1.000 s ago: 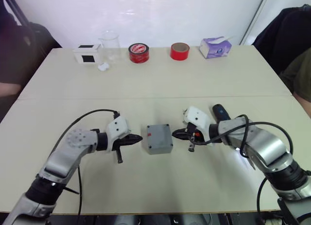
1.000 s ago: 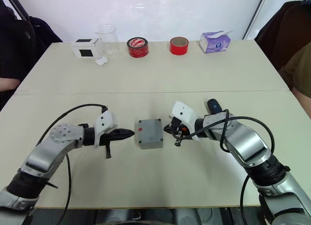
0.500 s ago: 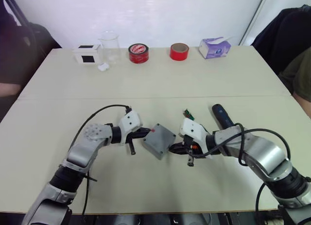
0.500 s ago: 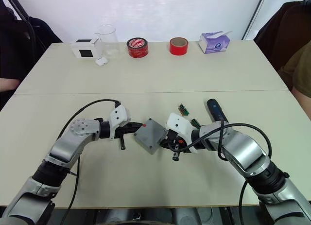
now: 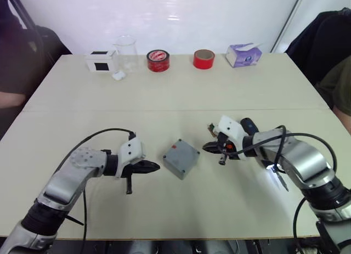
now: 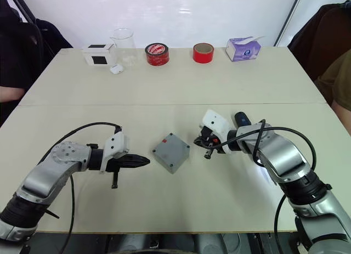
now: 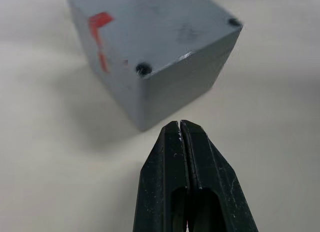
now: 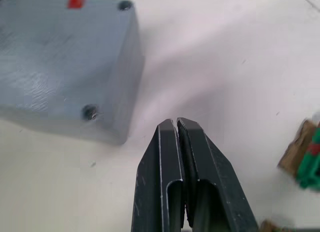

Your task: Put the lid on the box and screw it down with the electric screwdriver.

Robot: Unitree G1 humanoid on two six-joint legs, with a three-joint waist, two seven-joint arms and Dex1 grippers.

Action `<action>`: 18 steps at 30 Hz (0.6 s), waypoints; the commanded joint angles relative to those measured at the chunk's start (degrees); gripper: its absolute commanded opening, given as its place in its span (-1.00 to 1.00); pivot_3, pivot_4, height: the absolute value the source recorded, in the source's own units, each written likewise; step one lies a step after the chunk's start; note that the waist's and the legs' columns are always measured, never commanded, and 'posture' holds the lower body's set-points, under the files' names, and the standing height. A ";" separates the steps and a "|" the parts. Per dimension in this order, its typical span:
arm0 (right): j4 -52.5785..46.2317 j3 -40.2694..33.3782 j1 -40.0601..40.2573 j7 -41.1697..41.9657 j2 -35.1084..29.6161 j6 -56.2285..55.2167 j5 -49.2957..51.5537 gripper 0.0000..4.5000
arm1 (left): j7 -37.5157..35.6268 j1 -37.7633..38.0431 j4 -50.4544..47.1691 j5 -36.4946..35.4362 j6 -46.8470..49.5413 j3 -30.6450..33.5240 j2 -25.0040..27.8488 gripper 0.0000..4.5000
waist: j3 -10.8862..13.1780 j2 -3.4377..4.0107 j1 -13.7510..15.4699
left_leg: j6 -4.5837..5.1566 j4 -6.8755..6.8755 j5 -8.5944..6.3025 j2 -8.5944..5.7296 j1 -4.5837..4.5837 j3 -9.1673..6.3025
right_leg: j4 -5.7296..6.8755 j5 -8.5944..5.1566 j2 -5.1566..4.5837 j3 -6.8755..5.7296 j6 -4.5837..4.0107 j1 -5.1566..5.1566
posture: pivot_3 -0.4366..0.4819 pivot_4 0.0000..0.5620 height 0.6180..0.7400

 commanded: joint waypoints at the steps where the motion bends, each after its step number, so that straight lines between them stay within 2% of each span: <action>1: 0.35 1.30 -1.09 0.87 1.70 -1.73 -1.16 -0.97 | 1.56 -1.45 -0.81 -0.01 0.17 -0.39 -1.32 -1.00 | 0.00 0.00 -0.04 | 0.00 0.01 0.00 0.00 0.00 0.00 | 0.00 0.00 0.01 0.00 0.00 0.00 | -0.05 -0.47 1.00; 6: -1.62 2.60 -0.05 1.70 2.56 -1.10 -1.22 -0.97 | 3.60 -4.37 1.19 1.34 0.21 -1.49 -4.05 -1.00 | 0.00 0.00 0.03 | 0.01 0.06 0.00 -0.01 0.00 0.00 | 0.02 0.02 0.00 0.00 0.03 0.02 | -0.05 -0.47 1.00; 18: -7.79 1.67 2.27 3.05 1.42 1.87 0.43 -0.97 | 2.97 -5.52 2.47 1.91 -0.42 -1.42 -3.80 -1.00 | 0.00 0.00 -0.07 | 0.02 0.07 -0.01 0.00 0.00 -0.01 | 0.02 0.03 0.02 0.00 0.05 0.02 | -0.05 -0.47 1.00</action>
